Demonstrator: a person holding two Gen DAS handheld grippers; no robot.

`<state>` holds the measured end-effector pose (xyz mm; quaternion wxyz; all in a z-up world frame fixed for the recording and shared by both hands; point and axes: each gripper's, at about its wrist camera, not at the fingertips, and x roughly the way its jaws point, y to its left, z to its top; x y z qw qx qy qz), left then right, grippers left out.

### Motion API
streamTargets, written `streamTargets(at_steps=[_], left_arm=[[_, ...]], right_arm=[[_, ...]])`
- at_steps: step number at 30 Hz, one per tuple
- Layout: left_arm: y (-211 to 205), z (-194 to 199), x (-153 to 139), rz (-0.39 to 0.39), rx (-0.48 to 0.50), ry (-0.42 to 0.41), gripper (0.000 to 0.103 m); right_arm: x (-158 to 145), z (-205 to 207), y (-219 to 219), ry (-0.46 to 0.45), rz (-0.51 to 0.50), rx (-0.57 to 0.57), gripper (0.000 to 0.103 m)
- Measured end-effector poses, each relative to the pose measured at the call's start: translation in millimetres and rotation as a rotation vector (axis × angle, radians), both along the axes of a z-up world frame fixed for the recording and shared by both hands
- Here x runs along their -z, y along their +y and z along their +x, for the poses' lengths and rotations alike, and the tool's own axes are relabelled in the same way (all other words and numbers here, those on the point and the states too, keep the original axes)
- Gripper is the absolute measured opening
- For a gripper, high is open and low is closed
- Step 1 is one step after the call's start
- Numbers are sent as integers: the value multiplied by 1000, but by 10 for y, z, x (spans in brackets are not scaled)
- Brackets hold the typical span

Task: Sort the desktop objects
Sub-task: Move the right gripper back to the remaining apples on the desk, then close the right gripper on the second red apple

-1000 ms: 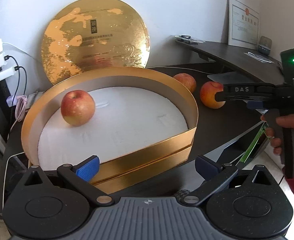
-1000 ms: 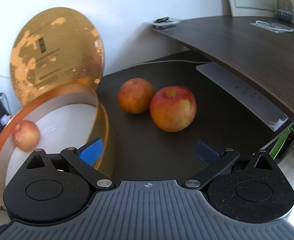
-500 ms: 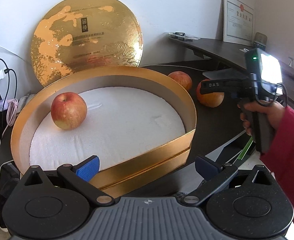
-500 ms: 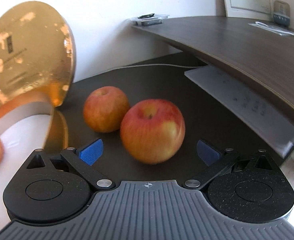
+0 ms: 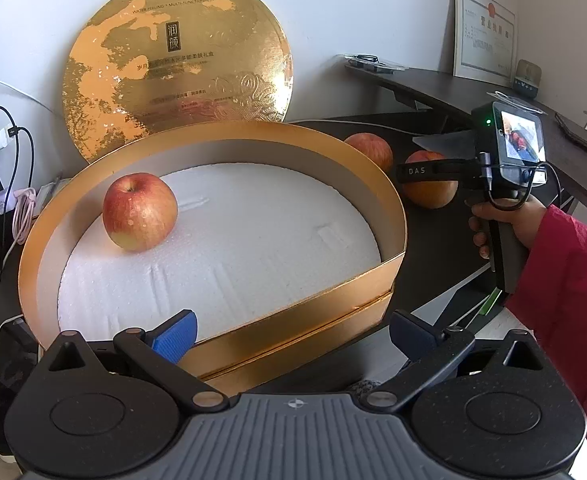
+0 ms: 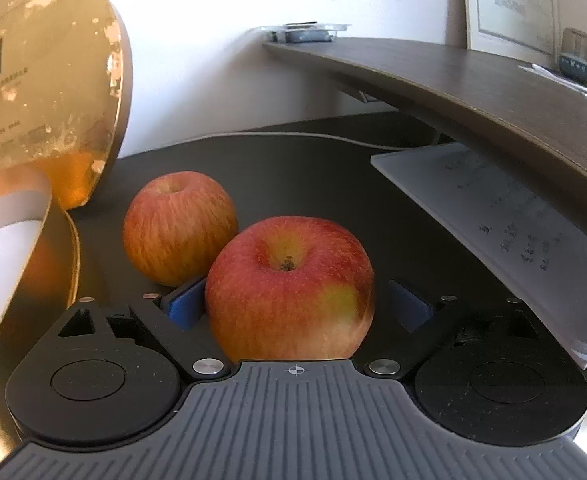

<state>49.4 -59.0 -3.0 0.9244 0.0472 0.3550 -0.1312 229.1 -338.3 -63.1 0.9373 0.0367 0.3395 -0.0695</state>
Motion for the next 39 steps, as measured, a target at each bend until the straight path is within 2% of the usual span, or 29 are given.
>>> streamTargets(at_steps=[6, 10, 12, 15, 26, 30, 39], left_arm=[[-3, -14, 2, 5, -3, -1, 102], [-15, -31, -2, 7, -1, -3, 102], [-13, -38, -2, 6, 0, -4, 102], [-7, -54, -4, 5, -1, -6, 102], [96, -211, -100, -16, -4, -43, 102], [165, -292, -135, -36, -6, -64, 102], [361, -424, -173, -82, -15, -100, 102]], right_arm=[[32, 62, 15, 33, 1, 4, 95], [30, 81, 17, 52, 10, 8, 92], [19, 86, 21, 61, 12, 9, 87], [13, 77, 20, 70, 12, 3, 86], [-69, -305, 100, 66, 33, -4, 86], [-221, -415, 131, 48, 28, -12, 86], [-829, -599, 390, -74, 40, -51, 86]])
